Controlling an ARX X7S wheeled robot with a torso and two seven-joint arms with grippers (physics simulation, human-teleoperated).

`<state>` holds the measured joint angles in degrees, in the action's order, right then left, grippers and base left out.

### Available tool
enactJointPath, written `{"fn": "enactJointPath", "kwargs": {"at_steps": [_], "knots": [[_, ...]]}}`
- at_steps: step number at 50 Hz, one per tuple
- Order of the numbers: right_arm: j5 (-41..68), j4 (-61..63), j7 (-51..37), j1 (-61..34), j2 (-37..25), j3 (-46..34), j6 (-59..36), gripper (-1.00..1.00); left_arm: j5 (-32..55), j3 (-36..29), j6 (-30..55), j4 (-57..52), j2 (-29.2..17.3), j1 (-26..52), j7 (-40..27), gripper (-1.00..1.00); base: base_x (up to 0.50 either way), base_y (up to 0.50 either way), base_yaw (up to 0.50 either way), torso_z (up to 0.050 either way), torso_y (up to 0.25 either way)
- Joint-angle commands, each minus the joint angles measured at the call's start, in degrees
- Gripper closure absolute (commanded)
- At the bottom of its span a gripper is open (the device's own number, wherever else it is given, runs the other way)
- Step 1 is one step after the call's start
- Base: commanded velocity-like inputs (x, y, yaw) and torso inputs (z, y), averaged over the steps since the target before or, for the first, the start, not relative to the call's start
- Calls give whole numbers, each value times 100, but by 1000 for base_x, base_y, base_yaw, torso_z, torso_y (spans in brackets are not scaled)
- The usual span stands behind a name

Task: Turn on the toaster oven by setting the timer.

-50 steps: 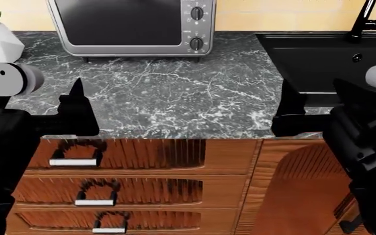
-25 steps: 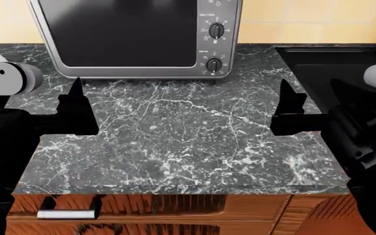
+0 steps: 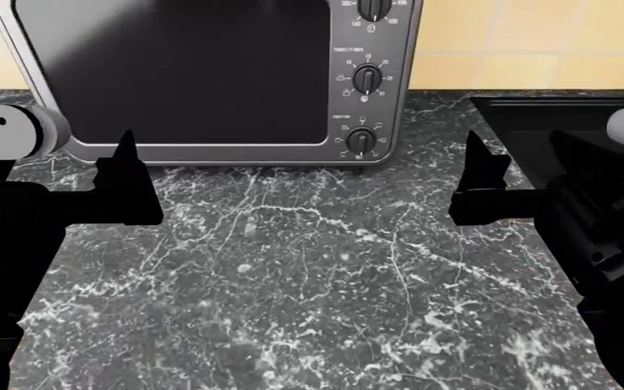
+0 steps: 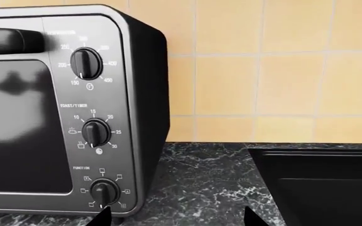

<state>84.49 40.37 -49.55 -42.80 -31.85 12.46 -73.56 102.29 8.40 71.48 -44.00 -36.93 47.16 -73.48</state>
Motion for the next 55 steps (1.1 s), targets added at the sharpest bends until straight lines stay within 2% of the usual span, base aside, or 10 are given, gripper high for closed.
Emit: {"fn": "enactJointPath", "kwargs": {"at_steps": [1,10,13,17,24,36,55], "knots": [[84,10,-50,-3,-44,-26,50,-100,-18,-34,-50,-22,-39,-7,14,-100,0,0,0,0,0],[241,-30,-188,-101,-107,-87,39,-100,-26,-61,-92,-31,-68,-12,18,-100,0,0,0,0,0],[928,-138,-764,-448,-264,-208,-10,-100,-39,-79,-101,-28,-68,-4,25,-100,0,0,0,0,0],[2496,-534,-1943,-1269,-725,-1003,104,-100,-43,-97,-121,-30,-74,5,23,-100,0,0,0,0,0],[3598,-719,-2897,-1686,-930,-1837,561,-100,-29,-98,-165,-34,-111,-2,16,-100,0,0,0,0,0],[3737,-762,-3332,-1875,-752,-2266,947,-100,-130,-157,-198,28,-98,35,78,-100,0,0,0,0,0],[3273,-556,-3349,-1971,-231,-2512,1238,-100,-89,-149,-305,-40,-168,-77,81,-100,0,0,0,0,0]]}}
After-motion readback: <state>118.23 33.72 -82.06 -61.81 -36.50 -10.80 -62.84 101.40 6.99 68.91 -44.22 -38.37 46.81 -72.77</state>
